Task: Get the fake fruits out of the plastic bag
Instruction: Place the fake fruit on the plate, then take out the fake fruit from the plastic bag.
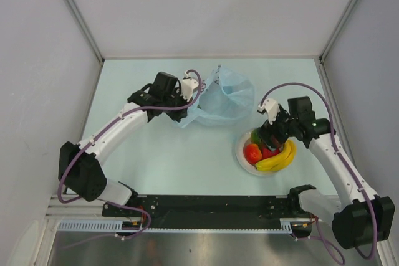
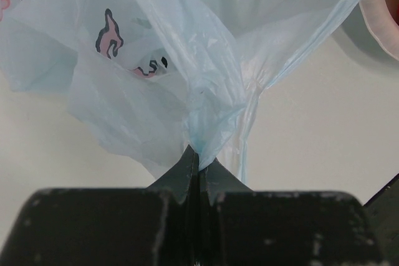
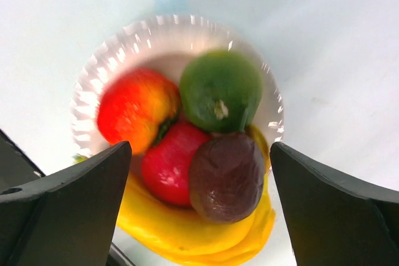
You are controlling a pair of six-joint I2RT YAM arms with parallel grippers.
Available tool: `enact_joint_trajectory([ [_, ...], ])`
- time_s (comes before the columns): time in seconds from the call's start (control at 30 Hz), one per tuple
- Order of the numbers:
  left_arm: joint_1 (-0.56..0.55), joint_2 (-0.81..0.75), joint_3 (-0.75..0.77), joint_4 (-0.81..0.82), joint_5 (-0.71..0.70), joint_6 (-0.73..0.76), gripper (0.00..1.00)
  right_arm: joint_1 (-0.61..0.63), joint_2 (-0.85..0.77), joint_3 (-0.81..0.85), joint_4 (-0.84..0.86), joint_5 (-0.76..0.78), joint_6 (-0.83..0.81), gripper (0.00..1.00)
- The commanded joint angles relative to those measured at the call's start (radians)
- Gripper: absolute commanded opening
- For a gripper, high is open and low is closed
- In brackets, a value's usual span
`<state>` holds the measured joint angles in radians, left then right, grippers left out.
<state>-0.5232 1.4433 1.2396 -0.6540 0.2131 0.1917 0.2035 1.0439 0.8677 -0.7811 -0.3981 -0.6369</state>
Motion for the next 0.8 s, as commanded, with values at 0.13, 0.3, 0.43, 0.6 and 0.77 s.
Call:
enact_joint_trajectory([
  [0.13,0.006,-0.107,-0.006,-0.065,0.022,0.043,0.0,0.137,0.005,0.26,0.252,-0.127,0.35,0.81],
  [0.3,0.006,-0.179,-0.003,-0.119,0.019,0.061,0.0,0.31,0.155,0.286,0.461,-0.128,0.384,0.67],
  [0.43,0.006,-0.231,0.003,-0.19,0.031,0.13,0.0,0.396,0.345,0.295,0.612,-0.062,0.428,0.57],
  [0.6,0.008,-0.305,-0.055,-0.193,-0.044,0.181,0.0,0.434,0.646,0.332,0.772,-0.013,0.47,0.54],
  [0.77,0.054,-0.32,-0.141,-0.147,-0.141,0.149,0.0,0.552,0.732,0.308,0.633,-0.05,0.276,0.55],
])
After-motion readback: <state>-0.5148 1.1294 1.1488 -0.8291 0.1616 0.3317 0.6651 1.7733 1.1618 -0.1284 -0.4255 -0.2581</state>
